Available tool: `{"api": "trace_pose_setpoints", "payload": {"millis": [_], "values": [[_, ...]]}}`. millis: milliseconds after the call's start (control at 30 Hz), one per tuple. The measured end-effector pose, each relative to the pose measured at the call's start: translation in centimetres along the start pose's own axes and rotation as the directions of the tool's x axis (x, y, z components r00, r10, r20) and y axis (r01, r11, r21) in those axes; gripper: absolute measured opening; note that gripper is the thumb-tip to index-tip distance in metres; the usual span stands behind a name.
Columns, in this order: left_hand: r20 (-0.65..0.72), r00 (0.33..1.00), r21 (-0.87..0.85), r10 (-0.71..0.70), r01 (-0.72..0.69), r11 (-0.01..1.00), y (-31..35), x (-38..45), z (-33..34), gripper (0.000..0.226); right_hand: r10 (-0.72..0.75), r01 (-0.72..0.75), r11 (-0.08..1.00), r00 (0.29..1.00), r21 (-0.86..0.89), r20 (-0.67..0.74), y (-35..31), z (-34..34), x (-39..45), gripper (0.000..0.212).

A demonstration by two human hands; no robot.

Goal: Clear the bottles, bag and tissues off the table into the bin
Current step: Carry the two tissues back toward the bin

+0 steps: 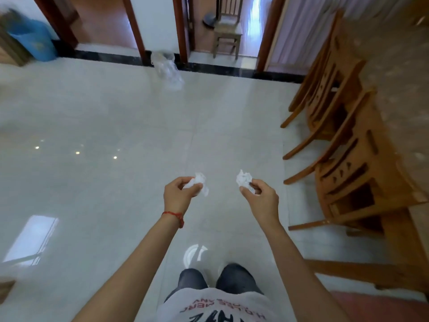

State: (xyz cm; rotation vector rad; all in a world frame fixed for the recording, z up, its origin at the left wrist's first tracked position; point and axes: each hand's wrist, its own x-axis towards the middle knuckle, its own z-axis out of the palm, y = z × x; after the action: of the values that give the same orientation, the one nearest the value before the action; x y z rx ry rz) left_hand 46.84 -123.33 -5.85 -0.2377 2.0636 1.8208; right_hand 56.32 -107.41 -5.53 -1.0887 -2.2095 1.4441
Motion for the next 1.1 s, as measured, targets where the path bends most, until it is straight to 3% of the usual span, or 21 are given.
{"api": "trace_pose_setpoints", "payload": {"millis": [433,733,1100], "values": [[0.041,0.999,0.047,0.014,-0.016,0.999,5.6,14.3,10.5,0.017,-0.025,0.025,1.000,0.998,-0.006,-0.057,-2.2,0.0,17.5,0.022],[0.054,0.998,0.039,0.023,-0.025,0.999,12.1,25.1,18.2,0.016,-0.008,0.008,1.000,0.999,0.018,-0.031,-5.8,-0.8,31.9,0.007],[0.109,0.993,0.034,0.047,-0.051,0.998,20.9,44.8,25.0,0.013,-0.004,0.003,1.000,0.996,-0.020,-0.088,-11.6,4.2,51.9,0.014]]}}
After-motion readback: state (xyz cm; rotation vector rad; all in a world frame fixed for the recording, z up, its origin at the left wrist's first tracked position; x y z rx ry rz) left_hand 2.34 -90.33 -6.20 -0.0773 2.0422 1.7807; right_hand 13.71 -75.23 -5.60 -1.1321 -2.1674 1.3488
